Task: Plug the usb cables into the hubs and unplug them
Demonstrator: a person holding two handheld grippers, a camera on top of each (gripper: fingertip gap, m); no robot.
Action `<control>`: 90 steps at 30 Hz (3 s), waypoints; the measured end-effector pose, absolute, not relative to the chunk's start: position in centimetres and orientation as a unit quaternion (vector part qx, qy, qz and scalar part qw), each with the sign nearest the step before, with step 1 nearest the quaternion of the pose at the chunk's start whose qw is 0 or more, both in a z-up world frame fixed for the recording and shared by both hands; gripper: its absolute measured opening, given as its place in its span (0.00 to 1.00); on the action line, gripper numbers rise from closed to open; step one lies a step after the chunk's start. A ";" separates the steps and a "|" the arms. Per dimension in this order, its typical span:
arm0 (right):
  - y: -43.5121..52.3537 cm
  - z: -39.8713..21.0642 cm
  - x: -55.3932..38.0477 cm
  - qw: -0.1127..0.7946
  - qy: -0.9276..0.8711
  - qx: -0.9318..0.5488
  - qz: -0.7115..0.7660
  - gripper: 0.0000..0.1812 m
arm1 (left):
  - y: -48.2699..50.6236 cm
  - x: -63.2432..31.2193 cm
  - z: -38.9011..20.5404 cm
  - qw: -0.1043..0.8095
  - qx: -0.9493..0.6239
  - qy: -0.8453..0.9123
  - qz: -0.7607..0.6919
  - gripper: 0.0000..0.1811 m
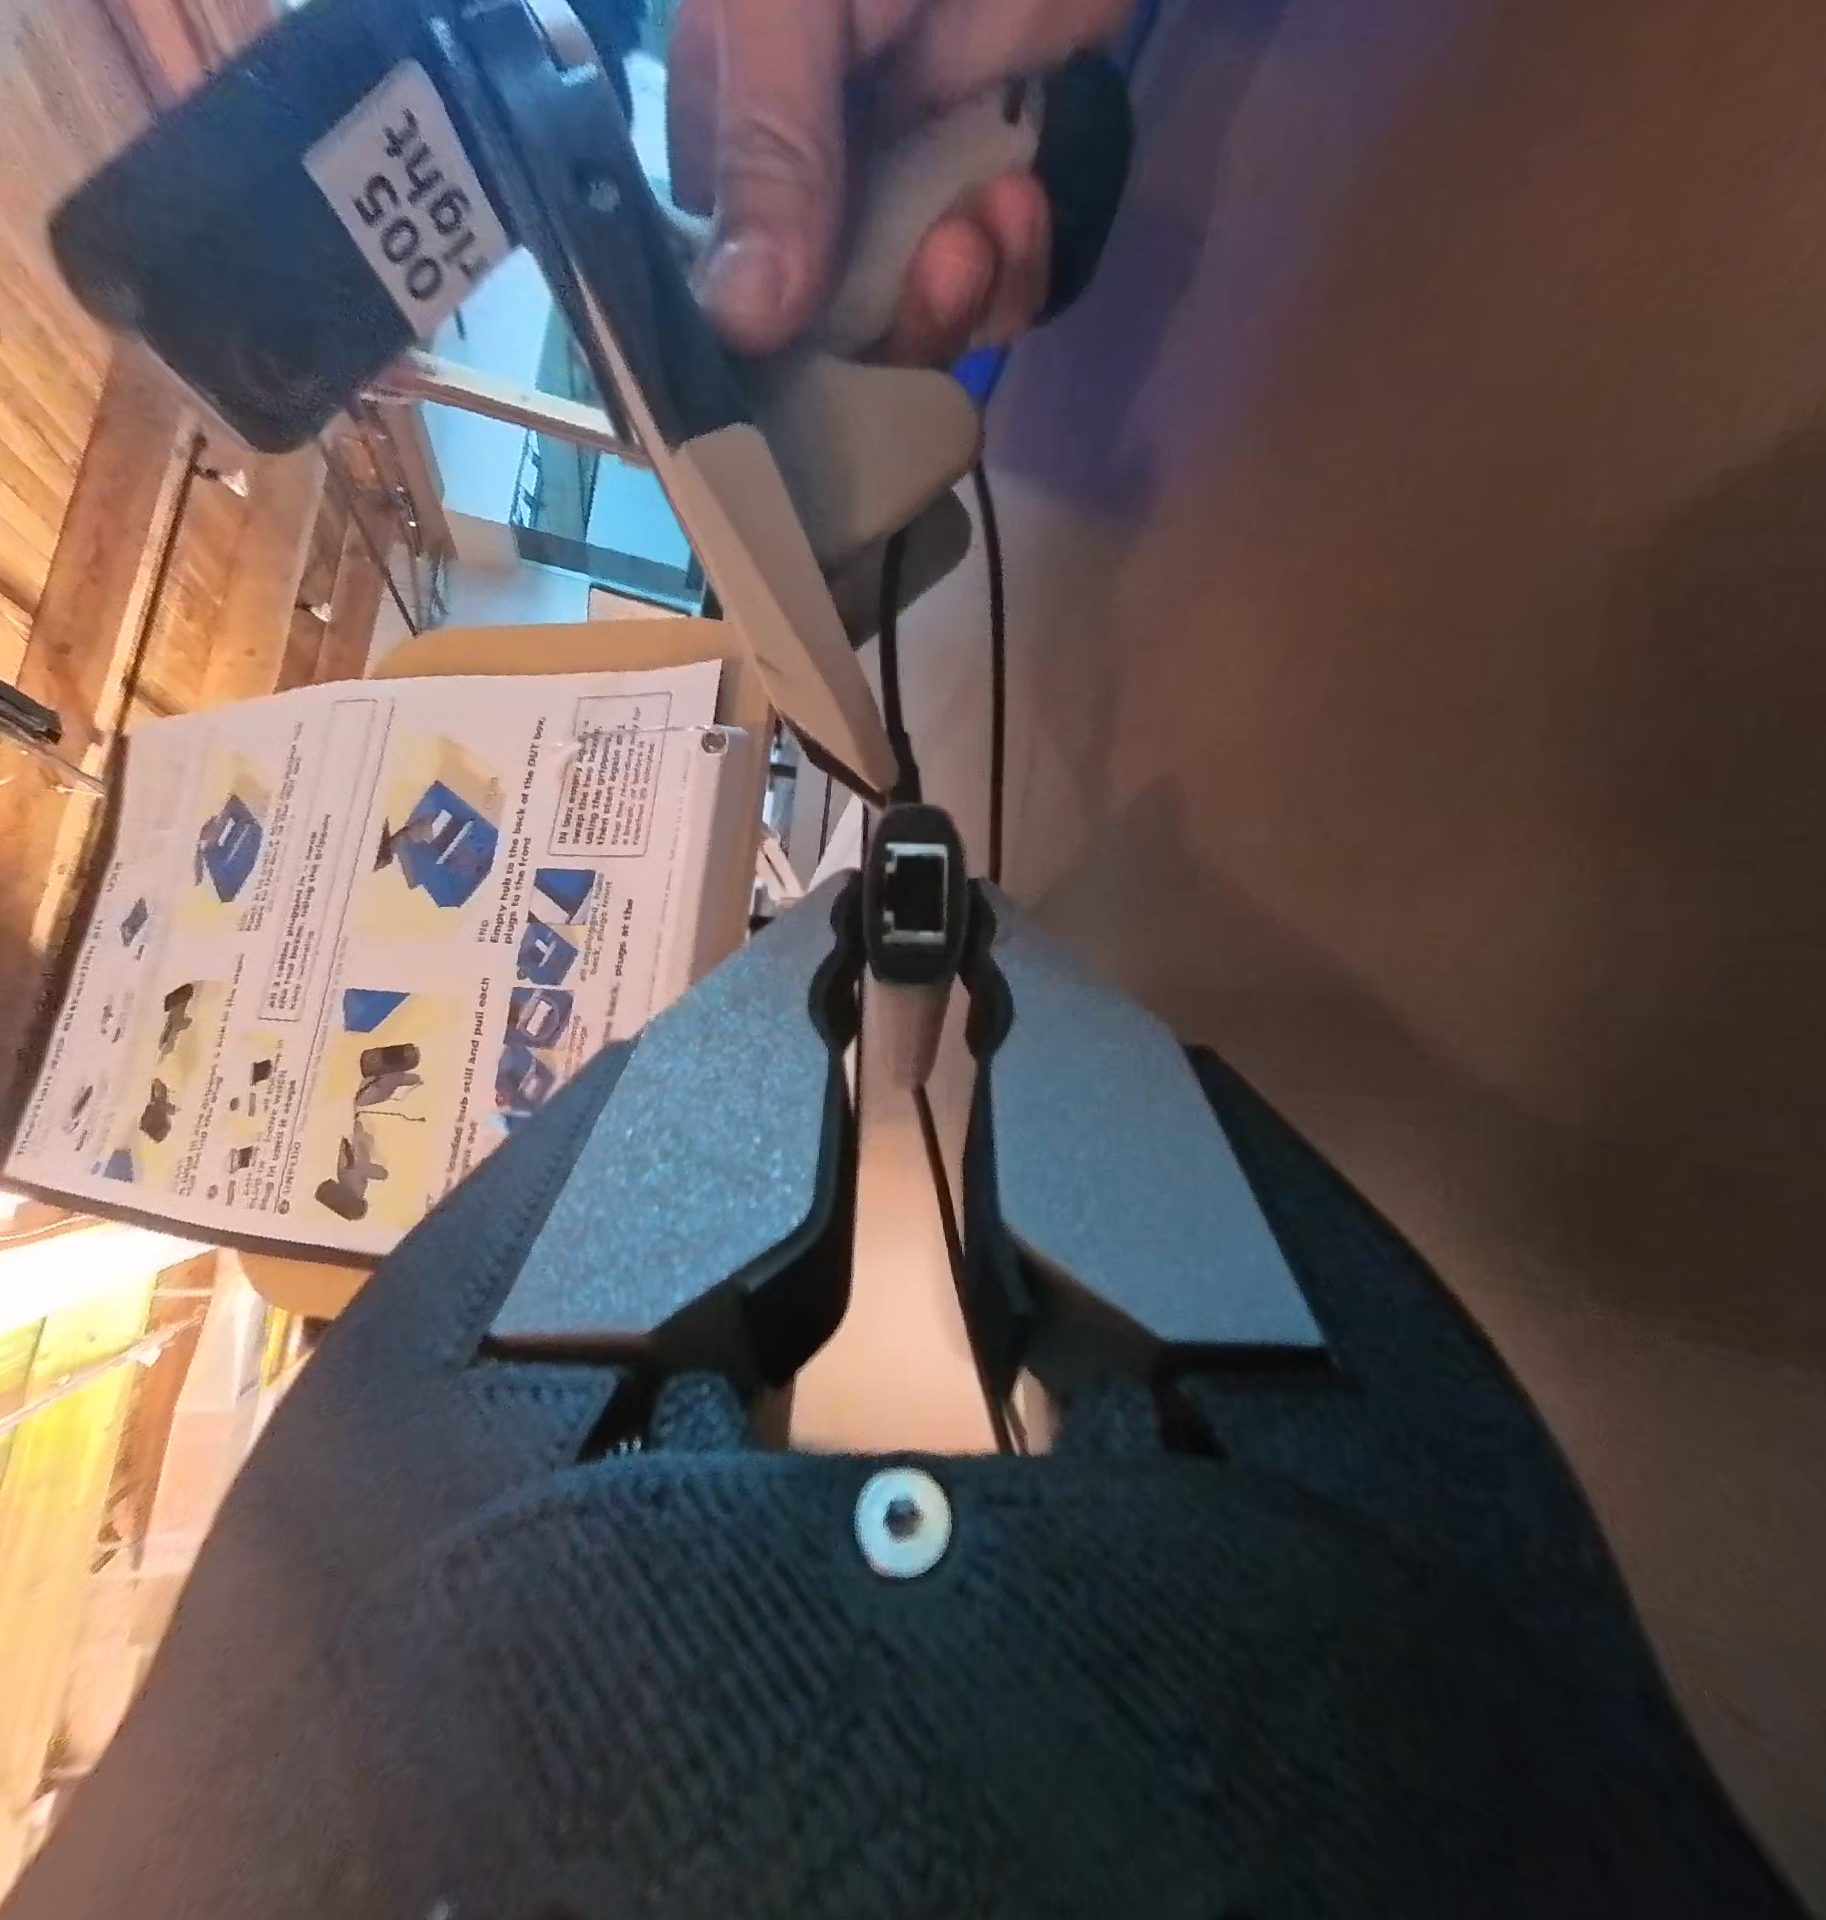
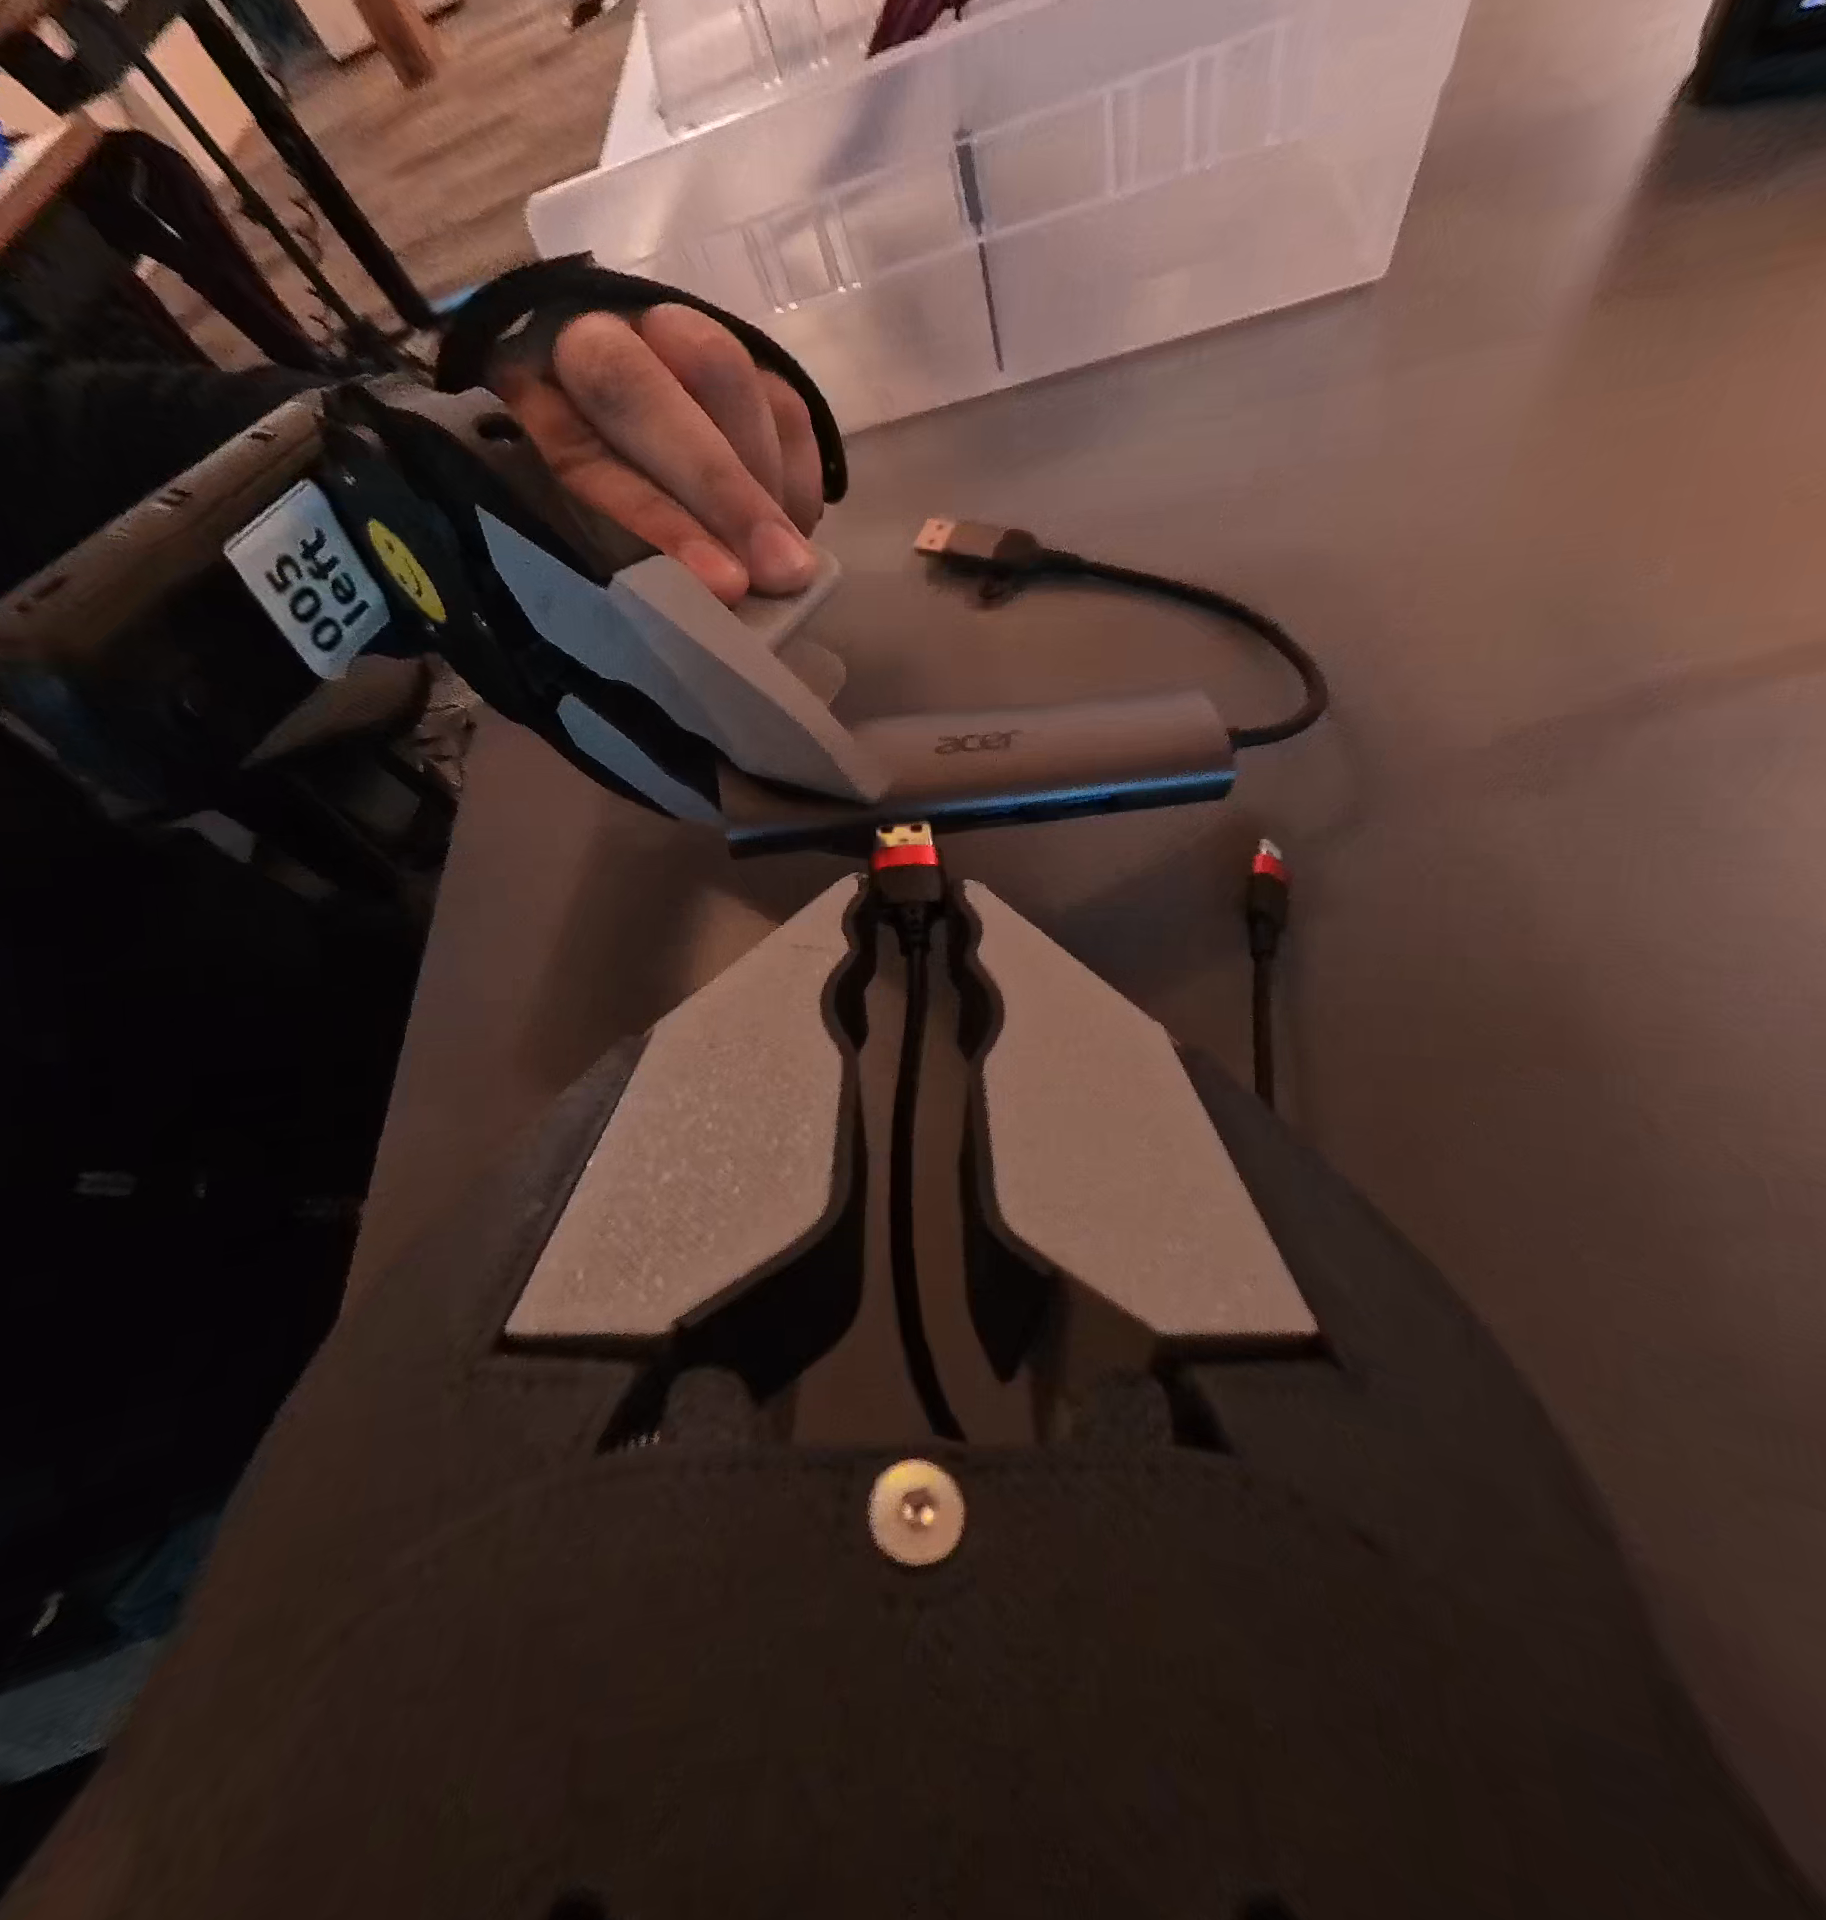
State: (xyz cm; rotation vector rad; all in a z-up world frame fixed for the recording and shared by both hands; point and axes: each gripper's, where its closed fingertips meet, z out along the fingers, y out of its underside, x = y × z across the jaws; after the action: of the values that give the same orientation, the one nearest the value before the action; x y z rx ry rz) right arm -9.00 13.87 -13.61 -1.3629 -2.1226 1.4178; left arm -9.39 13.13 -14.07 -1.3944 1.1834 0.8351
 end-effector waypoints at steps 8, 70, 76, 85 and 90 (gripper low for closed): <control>13.4 -13.1 -8.4 0.096 -0.723 -0.443 0.521 0.05 | 12.5 -8.0 -13.4 0.576 -0.580 0.496 0.293 0.08; 16.1 -16.0 -6.7 0.114 -0.764 -0.484 0.411 0.19 | 14.6 -11.0 -16.9 0.439 -0.636 0.501 0.389 0.09; 14.7 -18.8 -6.3 0.128 -0.827 -0.435 0.334 0.15 | 14.4 -11.4 -17.0 0.431 -0.625 0.513 0.400 0.09; 14.3 -19.7 -7.4 0.102 -0.808 -0.457 0.358 0.02 | 14.2 -11.3 -17.5 0.413 -0.605 0.534 0.422 0.09; 14.7 -19.1 -8.3 0.126 -0.795 -0.485 0.342 0.02 | 14.3 -11.7 -17.5 0.401 -0.594 0.537 0.445 0.09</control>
State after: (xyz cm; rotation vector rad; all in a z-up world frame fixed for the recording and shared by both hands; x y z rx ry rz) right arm -8.34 14.68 -19.12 -1.4117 -2.3159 0.9976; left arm -11.68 14.31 -17.52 -1.5010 1.3577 1.1249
